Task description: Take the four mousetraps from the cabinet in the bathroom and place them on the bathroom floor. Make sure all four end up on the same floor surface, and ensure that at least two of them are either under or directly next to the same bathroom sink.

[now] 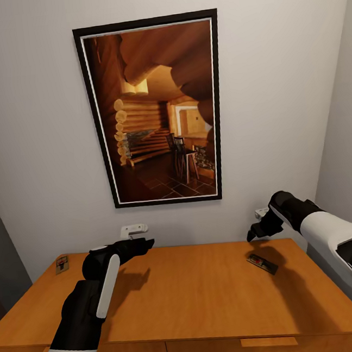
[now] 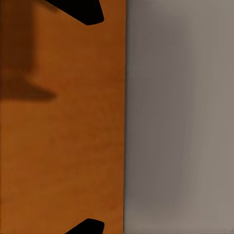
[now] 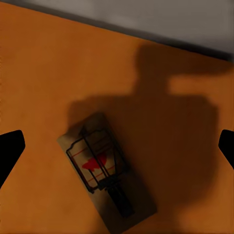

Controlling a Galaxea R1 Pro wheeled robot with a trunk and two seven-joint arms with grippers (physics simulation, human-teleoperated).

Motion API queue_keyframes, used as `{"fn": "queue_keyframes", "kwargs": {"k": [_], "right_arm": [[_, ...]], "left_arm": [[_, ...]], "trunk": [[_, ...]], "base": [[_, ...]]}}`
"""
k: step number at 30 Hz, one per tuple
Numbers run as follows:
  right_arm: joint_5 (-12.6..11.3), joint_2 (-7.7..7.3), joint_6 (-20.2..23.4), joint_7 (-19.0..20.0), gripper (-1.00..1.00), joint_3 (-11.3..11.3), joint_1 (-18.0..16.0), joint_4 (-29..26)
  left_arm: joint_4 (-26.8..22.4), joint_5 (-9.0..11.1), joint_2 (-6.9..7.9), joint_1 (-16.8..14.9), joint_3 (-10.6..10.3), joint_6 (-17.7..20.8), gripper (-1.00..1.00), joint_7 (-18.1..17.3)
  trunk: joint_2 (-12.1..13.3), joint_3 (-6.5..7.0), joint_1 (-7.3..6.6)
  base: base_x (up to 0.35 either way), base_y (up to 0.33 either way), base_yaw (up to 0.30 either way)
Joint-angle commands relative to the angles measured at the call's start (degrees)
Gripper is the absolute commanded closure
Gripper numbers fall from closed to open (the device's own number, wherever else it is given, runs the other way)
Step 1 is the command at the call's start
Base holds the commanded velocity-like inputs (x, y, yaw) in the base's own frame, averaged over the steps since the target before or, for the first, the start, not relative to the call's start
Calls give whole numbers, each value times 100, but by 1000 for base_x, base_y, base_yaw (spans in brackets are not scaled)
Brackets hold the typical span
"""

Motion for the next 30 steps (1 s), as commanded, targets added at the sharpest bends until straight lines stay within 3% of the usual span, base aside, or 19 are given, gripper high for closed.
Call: {"fn": "queue_keyframes", "kwargs": {"k": [1, 17, 30], "right_arm": [[29, -4, 3, 40, -100, 18, 0, -9], [28, 153, -675, 52, -100, 14, 14, 599], [28, 175, -729, 68, -100, 12, 14, 638]], "left_arm": [[-4, 44, -1, -5, 0, 23, -100, 33], [74, 35, -1, -5, 0, 18, -100, 40], [83, 9, -1, -7, -2, 18, -100, 48]], "trunk": [[-5, -8, 1], [-5, -8, 1], [-5, -8, 1]], "base": [[0, 0, 0], [0, 0, 0], [0, 0, 0]]}}
